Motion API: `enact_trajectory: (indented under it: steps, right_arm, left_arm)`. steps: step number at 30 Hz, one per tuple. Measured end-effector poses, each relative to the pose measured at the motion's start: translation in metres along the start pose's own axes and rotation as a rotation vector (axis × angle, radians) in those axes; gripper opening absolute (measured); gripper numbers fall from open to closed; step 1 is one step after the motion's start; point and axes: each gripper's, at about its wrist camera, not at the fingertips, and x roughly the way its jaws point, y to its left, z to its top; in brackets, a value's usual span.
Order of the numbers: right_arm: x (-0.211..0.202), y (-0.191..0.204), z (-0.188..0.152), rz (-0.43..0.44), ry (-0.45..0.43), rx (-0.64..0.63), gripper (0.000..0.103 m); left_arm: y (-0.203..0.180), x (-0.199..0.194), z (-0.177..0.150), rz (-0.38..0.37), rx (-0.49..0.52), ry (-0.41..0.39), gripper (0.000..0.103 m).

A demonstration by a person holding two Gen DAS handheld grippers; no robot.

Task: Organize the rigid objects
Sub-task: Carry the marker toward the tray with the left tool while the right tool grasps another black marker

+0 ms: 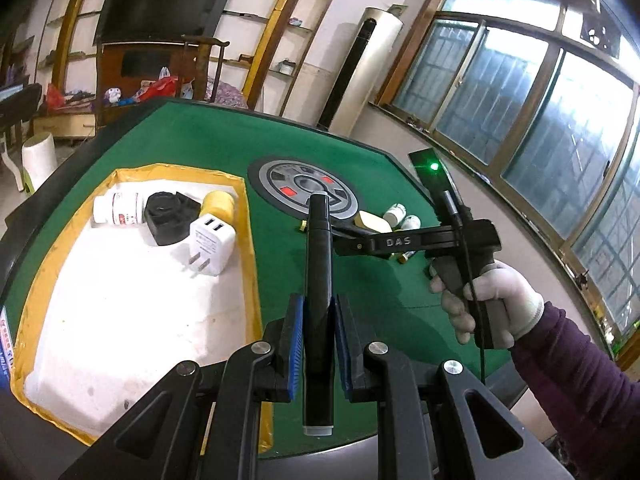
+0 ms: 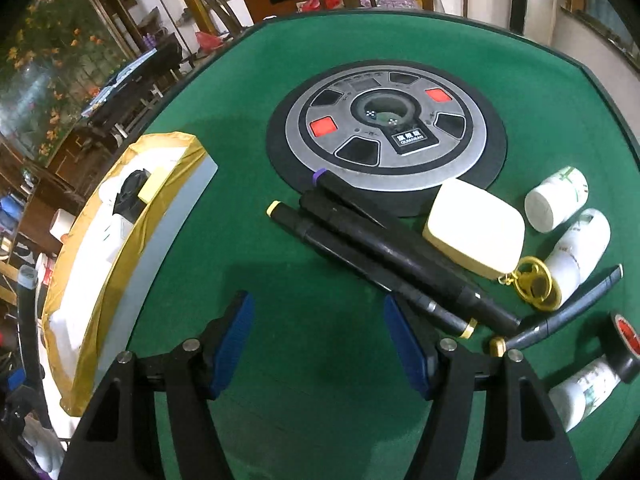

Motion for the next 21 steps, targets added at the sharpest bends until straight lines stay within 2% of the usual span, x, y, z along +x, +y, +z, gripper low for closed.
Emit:
enact_trajectory:
  steps: [3, 9, 12, 14, 15, 17, 19, 21]
  right_arm:
    - [-0.005, 0.005, 0.006, 0.025, -0.020, -0.019, 0.067]
    - [0.007, 0.001, 0.022, -0.042, 0.000, -0.016, 0.067]
    - [0.015, 0.005, 0.028, -0.103, 0.024, -0.065, 0.067]
    - [0.029, 0.007, 0.027, -0.142, 0.087, -0.096, 0.067]
    - [0.031, 0.011, 0.024, -0.172, 0.086, -0.130, 0.065]
    - [0.029, 0.019, 0.018, -0.167, 0.074, -0.165, 0.054]
    - [0.025, 0.023, 0.015, -0.147, 0.076, -0.172, 0.016]
    - [0.023, 0.028, 0.009, -0.116, 0.078, -0.172, 0.014]
  left_arm:
    - [0.009, 0.004, 0.001, -0.012, -0.023, 0.009, 0.015]
    - [0.018, 0.008, 0.000, -0.029, -0.046, 0.012, 0.015]
    - [0.023, 0.007, 0.001, -0.028, -0.058, 0.008, 0.015]
    - [0.027, 0.006, 0.001, -0.024, -0.064, 0.005, 0.015]
    - [0.029, 0.006, 0.001, -0.023, -0.067, 0.004, 0.015]
    - [0.034, 0.006, 0.001, -0.016, -0.076, 0.006, 0.015]
    - [0.038, 0.006, 0.001, -0.009, -0.087, 0.007, 0.015]
    - [0.041, 0.005, 0.002, 0.000, -0.093, 0.004, 0.015]
